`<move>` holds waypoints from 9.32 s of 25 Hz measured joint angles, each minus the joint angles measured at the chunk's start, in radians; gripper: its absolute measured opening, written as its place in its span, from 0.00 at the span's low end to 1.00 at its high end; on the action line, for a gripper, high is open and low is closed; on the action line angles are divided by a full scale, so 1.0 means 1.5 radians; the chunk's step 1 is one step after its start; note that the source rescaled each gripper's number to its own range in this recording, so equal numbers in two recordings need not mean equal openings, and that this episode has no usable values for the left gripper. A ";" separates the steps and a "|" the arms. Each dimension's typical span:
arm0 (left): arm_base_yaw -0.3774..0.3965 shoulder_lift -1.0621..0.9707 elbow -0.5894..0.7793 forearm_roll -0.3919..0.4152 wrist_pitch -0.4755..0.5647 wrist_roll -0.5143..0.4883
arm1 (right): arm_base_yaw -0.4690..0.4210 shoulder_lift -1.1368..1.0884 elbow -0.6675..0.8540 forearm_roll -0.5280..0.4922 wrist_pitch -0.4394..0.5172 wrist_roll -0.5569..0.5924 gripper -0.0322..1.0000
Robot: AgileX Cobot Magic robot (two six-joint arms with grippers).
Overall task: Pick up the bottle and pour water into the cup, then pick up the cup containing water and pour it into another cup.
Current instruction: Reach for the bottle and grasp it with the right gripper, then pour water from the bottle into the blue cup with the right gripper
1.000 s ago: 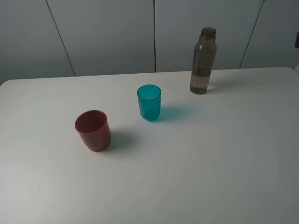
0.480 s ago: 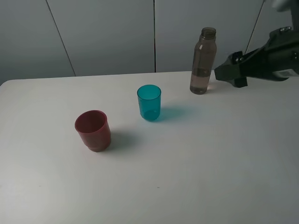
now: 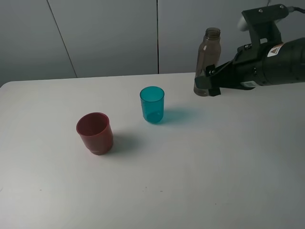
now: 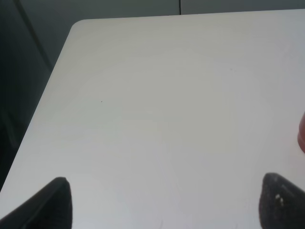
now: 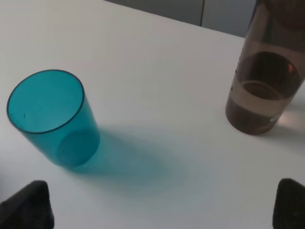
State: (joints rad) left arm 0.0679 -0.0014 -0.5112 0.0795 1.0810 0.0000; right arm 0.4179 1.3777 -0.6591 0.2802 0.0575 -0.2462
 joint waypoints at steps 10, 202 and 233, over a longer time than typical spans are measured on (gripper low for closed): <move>0.000 0.000 0.000 0.000 0.000 0.000 | 0.007 0.135 0.052 0.000 -0.210 0.010 1.00; 0.000 0.000 0.000 0.000 0.000 0.000 | 0.055 0.446 -0.149 0.128 -0.533 -0.843 0.03; 0.000 0.000 0.000 0.000 0.000 0.005 | 0.055 0.465 -0.150 0.118 -0.541 -1.054 0.03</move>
State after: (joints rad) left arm 0.0679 -0.0014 -0.5112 0.0795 1.0810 0.0070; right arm 0.4997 2.0749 -0.8840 0.4575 -0.7534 -1.8270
